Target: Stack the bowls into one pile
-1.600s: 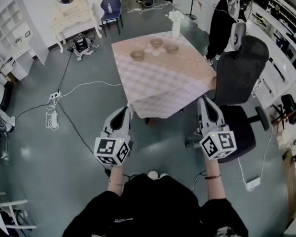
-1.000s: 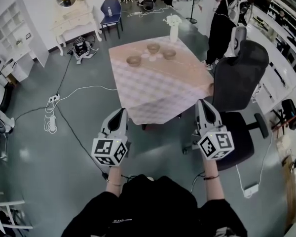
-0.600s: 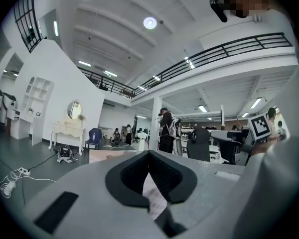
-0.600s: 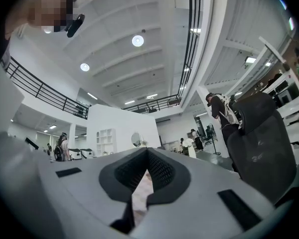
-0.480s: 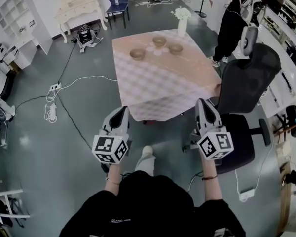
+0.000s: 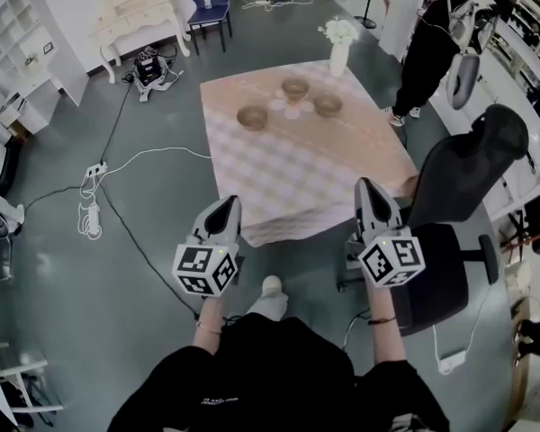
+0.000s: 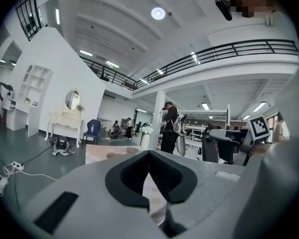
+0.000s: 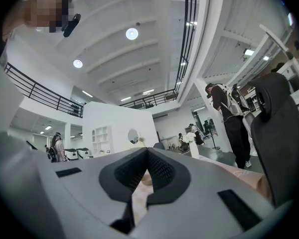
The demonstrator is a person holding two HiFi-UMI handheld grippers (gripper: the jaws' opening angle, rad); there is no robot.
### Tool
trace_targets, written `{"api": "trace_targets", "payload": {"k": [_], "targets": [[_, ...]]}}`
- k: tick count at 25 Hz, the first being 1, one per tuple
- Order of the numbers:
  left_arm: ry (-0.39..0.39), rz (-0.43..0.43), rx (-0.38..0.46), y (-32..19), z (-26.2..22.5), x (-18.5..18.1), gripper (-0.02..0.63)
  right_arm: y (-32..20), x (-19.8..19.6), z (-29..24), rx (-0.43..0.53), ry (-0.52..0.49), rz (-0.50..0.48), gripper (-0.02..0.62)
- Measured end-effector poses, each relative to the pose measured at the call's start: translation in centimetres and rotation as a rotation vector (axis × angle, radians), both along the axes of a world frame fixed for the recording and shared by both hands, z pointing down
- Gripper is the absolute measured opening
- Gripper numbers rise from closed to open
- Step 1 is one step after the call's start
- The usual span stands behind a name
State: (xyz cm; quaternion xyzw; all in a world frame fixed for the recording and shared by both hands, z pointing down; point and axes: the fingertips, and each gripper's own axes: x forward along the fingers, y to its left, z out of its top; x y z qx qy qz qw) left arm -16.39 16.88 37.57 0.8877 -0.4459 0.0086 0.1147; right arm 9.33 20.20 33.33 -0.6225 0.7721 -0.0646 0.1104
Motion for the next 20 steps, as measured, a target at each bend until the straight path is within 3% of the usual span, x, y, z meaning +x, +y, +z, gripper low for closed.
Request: {"api": "trace_targets", "payload": {"k": [8,20], "targets": [[0.018,0.019,-0.016,-10.0,0.0,-0.7,-0.003,-9.2,-0.5,1.0,-0.028,-0.011,0.019,-0.008],[0.011,0.097,-0.05,-15.6,2.1,2.6,-0.003,-15.6,-0.4,3.2,-0.075,-0.014,0.032,-0.008]]}}
